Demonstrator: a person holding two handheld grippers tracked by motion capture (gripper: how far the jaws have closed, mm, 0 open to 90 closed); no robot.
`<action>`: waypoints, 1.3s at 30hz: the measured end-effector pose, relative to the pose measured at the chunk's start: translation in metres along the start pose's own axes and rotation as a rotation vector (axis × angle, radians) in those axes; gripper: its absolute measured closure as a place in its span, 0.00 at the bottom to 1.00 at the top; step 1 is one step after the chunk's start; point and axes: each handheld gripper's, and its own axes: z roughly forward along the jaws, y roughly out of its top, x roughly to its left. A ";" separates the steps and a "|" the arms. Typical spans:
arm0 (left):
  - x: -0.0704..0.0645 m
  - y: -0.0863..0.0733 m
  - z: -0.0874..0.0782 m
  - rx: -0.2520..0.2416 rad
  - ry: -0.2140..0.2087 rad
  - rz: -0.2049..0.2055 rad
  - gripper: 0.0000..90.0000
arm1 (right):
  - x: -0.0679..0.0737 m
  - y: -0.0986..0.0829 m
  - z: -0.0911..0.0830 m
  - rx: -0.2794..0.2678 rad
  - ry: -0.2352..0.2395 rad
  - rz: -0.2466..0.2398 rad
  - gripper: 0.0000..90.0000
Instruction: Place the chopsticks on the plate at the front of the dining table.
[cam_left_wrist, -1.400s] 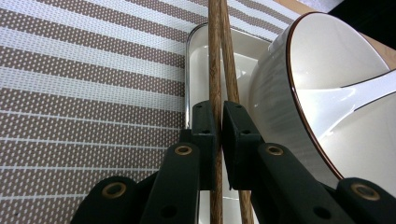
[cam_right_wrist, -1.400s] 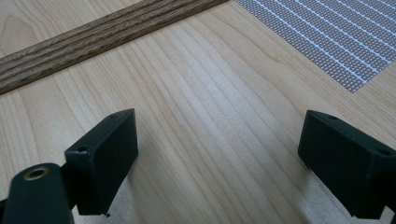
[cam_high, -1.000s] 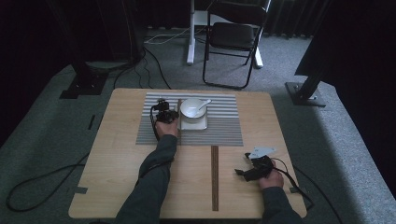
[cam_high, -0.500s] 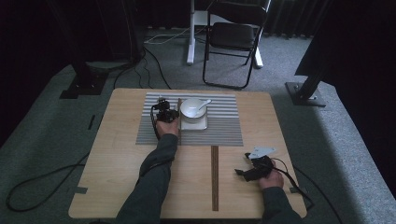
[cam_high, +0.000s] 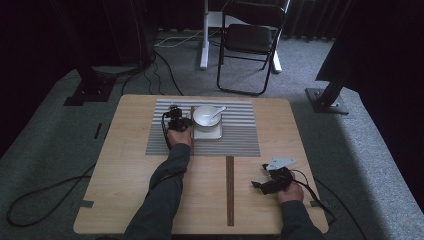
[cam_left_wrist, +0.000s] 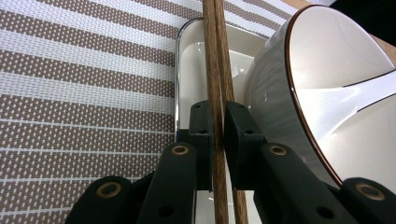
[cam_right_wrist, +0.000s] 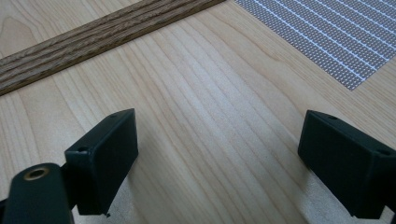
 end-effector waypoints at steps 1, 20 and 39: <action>0.000 0.000 -0.001 -0.004 0.000 0.004 0.90 | 0.000 0.000 0.000 0.000 0.000 0.000 0.13; 0.011 -0.029 -0.049 -0.016 0.079 0.171 0.77 | 0.001 0.000 0.000 -0.001 -0.004 0.004 0.13; 0.005 -0.052 -0.038 0.037 0.065 0.192 0.75 | 0.001 0.000 0.000 -0.001 -0.005 0.004 0.13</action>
